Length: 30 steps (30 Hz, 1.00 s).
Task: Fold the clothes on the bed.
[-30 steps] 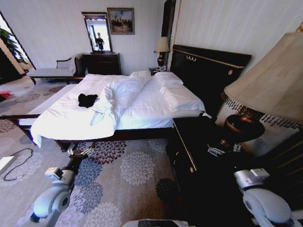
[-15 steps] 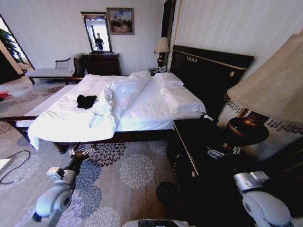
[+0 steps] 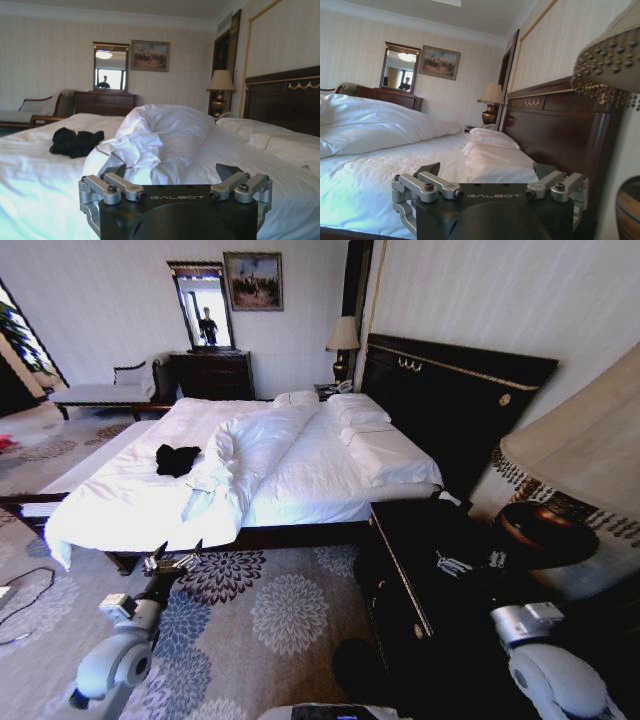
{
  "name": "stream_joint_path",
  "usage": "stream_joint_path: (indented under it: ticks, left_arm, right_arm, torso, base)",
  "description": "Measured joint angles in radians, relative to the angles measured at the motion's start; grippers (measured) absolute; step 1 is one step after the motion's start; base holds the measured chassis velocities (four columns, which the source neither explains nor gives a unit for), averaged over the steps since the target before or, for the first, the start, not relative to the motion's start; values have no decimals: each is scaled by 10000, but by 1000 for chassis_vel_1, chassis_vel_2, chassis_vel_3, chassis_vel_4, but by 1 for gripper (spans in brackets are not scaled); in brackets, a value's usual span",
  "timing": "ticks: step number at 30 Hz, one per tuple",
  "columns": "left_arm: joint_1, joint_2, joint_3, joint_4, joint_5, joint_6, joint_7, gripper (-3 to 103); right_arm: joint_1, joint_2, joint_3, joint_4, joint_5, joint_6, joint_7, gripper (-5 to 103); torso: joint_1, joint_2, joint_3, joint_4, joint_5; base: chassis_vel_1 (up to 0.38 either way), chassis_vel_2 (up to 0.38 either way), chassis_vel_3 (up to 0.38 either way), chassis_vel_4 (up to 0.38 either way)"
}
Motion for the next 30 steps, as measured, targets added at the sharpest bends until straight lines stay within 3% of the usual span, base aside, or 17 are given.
stream_joint_path:
  ticks: [30]
  left_arm:
    - [98, -142, 42, -222, 13, 35, 4, 100]
  right_arm:
    - [-51, 40, -156, -127, -116, -23, -4, 100]
  torso:
    - [-1, -1, 0, -1, 3]
  base:
    - [-142, 141, 144, -145]
